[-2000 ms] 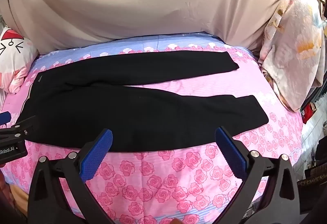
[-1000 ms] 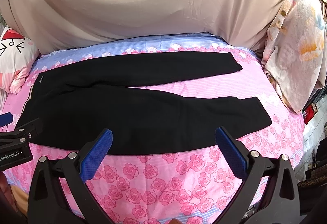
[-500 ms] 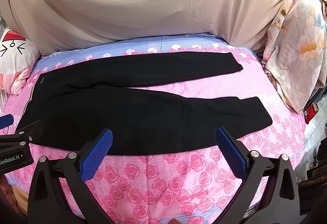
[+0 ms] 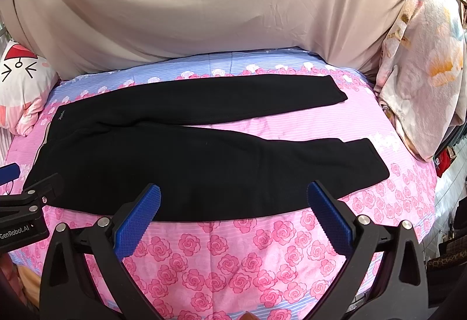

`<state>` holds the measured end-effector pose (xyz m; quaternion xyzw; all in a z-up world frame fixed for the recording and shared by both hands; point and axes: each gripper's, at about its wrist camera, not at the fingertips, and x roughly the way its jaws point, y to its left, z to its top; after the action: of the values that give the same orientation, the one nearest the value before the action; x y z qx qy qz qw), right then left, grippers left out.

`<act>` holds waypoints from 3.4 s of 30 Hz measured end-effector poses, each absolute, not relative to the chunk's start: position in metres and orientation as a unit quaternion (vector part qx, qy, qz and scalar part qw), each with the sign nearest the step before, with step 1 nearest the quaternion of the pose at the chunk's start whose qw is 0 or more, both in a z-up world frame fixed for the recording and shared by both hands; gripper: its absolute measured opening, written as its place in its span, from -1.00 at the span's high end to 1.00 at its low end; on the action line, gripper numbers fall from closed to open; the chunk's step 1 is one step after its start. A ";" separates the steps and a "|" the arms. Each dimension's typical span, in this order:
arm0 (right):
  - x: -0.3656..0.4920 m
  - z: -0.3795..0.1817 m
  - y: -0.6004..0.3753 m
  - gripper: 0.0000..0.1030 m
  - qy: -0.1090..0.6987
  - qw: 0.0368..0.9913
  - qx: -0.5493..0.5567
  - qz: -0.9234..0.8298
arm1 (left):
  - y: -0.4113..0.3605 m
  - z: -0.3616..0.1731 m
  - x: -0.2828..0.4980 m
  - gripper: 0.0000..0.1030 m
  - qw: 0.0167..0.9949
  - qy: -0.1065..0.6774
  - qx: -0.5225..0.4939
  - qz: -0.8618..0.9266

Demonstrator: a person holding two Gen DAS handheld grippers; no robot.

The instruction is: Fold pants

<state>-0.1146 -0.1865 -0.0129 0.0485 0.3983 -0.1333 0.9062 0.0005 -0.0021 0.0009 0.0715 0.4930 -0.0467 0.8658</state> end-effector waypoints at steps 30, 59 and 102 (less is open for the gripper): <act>-0.118 -0.012 -0.184 -0.91 0.399 0.906 0.049 -0.131 | -0.004 0.004 -0.004 -0.90 0.866 0.493 0.073 -0.050; -0.088 -0.037 -0.228 -0.91 0.446 0.883 0.103 -0.107 | 0.043 -0.013 0.042 -0.90 0.863 0.504 -0.007 -0.028; 0.163 -0.098 -0.540 -0.91 0.503 0.835 0.068 -0.211 | 0.265 -0.163 0.362 -0.80 0.816 0.573 -0.060 0.038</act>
<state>0.1632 -0.5404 -0.0979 0.0675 0.5034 -0.2107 0.8353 0.3622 0.2653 -0.1626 -0.0603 0.5733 0.0381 0.8162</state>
